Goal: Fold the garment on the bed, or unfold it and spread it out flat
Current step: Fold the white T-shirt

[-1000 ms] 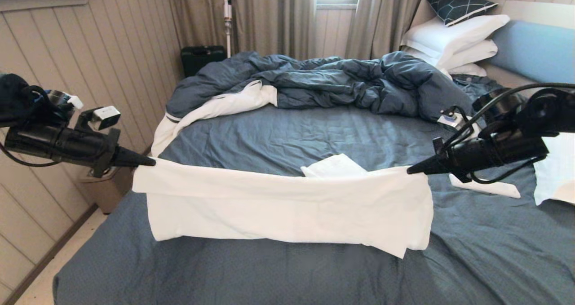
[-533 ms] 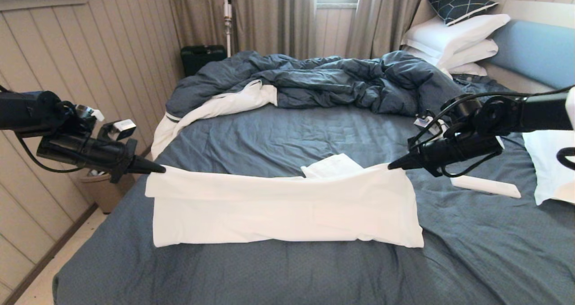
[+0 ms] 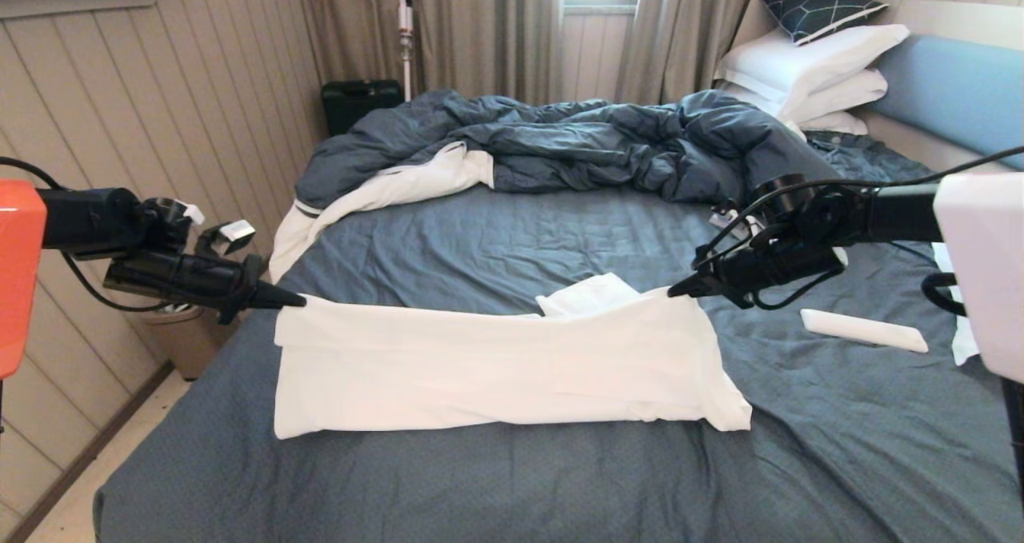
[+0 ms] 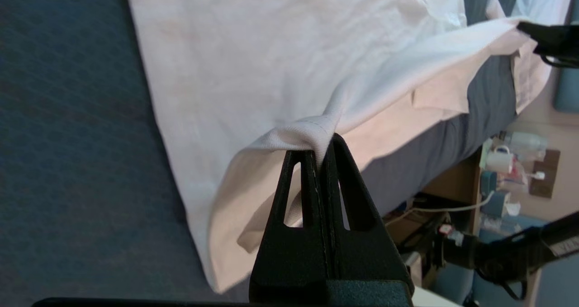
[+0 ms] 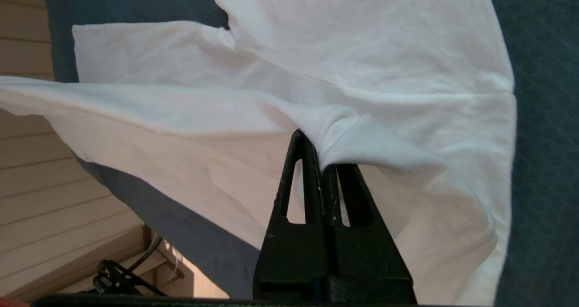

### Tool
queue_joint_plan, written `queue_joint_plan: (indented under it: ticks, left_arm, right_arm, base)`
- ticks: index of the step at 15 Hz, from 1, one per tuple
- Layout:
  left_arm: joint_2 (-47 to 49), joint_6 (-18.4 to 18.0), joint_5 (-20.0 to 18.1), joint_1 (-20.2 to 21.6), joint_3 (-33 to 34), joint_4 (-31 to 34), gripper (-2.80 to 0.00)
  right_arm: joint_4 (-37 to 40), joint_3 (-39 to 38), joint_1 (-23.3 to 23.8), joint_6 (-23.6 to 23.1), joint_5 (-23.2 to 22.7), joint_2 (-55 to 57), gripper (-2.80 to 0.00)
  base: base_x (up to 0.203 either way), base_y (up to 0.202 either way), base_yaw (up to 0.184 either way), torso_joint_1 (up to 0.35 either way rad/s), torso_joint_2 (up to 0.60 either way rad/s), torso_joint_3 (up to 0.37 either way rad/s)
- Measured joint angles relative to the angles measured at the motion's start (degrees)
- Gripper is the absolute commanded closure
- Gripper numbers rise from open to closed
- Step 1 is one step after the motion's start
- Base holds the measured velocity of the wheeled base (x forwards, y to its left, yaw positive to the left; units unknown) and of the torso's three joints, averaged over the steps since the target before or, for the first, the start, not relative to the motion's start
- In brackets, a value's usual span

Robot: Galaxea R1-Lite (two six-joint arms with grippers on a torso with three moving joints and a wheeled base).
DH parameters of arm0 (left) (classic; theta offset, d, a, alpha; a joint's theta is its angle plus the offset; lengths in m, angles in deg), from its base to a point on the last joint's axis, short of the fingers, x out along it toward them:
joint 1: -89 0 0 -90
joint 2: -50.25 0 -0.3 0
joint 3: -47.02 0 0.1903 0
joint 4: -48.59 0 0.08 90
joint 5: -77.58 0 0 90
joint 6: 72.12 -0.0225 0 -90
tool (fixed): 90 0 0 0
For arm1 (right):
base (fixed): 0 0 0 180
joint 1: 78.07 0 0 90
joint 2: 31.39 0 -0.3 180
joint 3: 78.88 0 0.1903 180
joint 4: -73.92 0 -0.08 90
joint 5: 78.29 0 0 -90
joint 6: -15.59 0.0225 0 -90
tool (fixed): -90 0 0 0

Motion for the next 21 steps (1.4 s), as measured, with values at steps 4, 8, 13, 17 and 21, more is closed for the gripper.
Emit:
queue_joint_plan:
  ticks: [4, 8, 13, 17, 21]
  left_arm:
    - [1.72, 3.35, 0.01, 0.03, -0.01, -5.37, 0.00]
    - [2.56, 5.07, 0.17, 0.06, -0.01, -7.79, -2.80]
    - [2.98, 5.43, 2.71, 0.00, 0.07, -7.79, -2.80]
    - [1.00, 5.44, 2.11, 0.89, 0.74, -6.36, -2.80]
    - [-4.12, 4.87, -0.59, 3.01, 3.68, -3.46, -2.80]
  right_arm:
    - [-1.52, 0.11, 0.08, -0.01, 0.26, 0.93, 0.00]
    - [-2.62, 0.17, 0.00, 0.05, 0.55, 1.46, -2.80]
    - [-3.14, 0.17, -0.22, -0.20, 1.02, 1.37, -2.80]
    - [-3.80, 0.16, -0.17, -0.26, 1.02, 1.45, -2.80]
    - [-3.78, 0.11, 0.39, -0.26, 1.01, 0.40, -2.80]
  base:
    - [0.000, 0.000, 0.000, 0.000, 0.00, 0.000]
    - [0.000, 0.000, 0.000, 0.000, 0.00, 0.000]
    - [0.000, 0.000, 0.000, 0.000, 0.00, 0.000]
    - [0.000, 0.000, 0.000, 0.000, 0.00, 0.000]
    - [0.000, 0.000, 0.000, 0.000, 0.00, 0.000]
